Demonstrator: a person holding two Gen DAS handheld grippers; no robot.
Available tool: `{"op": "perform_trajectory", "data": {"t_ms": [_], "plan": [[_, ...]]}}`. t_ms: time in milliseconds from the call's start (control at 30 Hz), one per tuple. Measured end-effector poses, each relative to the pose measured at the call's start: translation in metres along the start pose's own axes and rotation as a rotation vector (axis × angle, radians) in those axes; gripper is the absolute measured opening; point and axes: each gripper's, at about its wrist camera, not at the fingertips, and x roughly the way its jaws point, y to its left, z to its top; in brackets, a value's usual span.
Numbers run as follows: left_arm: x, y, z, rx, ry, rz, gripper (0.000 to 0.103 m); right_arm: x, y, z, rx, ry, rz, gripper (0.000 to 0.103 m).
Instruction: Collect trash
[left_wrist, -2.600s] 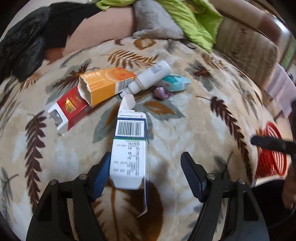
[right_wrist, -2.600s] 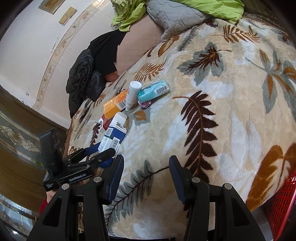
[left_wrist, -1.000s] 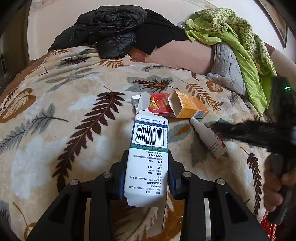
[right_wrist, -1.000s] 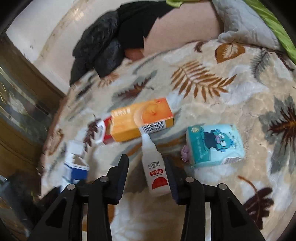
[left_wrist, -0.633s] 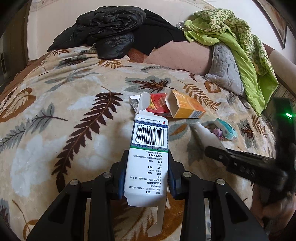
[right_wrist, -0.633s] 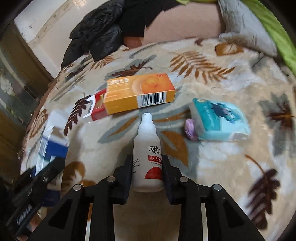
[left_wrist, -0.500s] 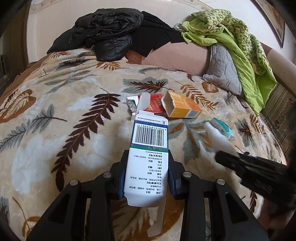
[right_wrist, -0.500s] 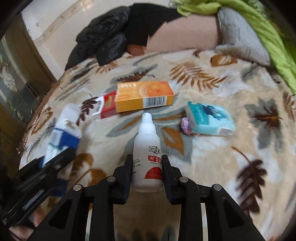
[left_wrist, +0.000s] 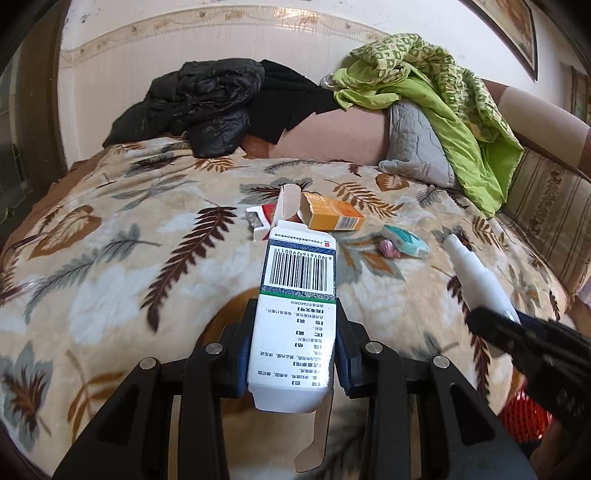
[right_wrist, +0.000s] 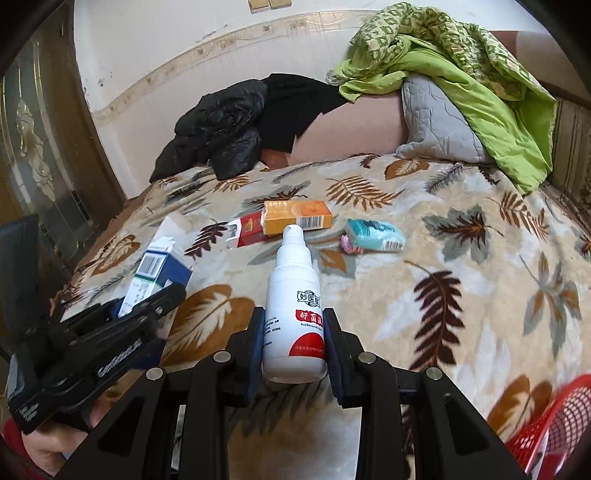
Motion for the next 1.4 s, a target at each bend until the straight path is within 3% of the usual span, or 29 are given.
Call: {"op": "perform_trajectory", "data": {"t_ms": [333, 1400], "plan": [[-0.003, -0.004, -0.007, 0.057, -0.038, 0.089, 0.035, 0.006, 0.006, 0.001, -0.008, -0.017, -0.003, 0.032], [0.003, -0.011, -0.005, 0.111, -0.057, 0.113, 0.035, 0.006, 0.004, 0.002, 0.009, -0.022, 0.012, 0.032]]}}
